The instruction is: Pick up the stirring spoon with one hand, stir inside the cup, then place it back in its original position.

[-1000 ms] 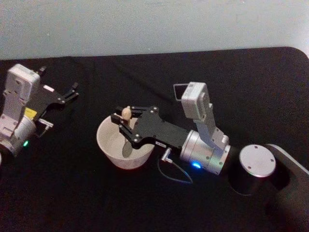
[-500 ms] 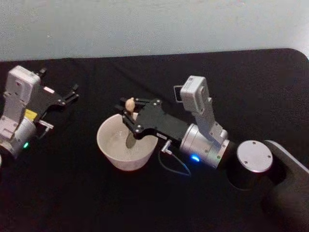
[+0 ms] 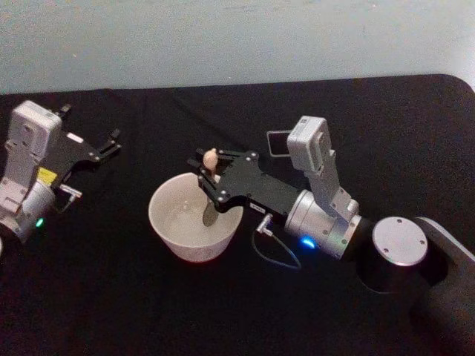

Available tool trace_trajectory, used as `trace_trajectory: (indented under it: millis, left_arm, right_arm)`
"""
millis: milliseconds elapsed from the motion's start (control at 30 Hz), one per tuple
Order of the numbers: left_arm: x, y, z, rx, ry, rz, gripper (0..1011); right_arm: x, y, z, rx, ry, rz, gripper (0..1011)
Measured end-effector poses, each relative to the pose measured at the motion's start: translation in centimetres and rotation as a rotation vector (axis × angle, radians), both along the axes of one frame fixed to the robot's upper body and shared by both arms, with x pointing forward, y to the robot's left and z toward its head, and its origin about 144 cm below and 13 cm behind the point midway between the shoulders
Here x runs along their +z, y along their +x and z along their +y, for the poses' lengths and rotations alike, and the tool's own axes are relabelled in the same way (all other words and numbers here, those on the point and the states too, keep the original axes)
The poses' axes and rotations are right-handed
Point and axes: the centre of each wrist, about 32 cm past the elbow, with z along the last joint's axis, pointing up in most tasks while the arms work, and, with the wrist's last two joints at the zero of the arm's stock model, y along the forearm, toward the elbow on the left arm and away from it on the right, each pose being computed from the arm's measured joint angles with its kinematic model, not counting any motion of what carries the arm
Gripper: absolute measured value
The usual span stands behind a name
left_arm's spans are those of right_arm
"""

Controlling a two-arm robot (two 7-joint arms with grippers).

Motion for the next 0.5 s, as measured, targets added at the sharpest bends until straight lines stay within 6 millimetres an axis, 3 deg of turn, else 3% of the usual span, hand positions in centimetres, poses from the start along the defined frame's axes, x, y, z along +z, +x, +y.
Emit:
trace_trajectory:
  millis: [500]
  left_arm:
    - [0.0, 0.0, 0.0, 0.0, 0.0, 0.0, 1001]
  right_arm:
    - [0.03, -1.0, -0.69, 0.023, 0.003, 0.007, 164]
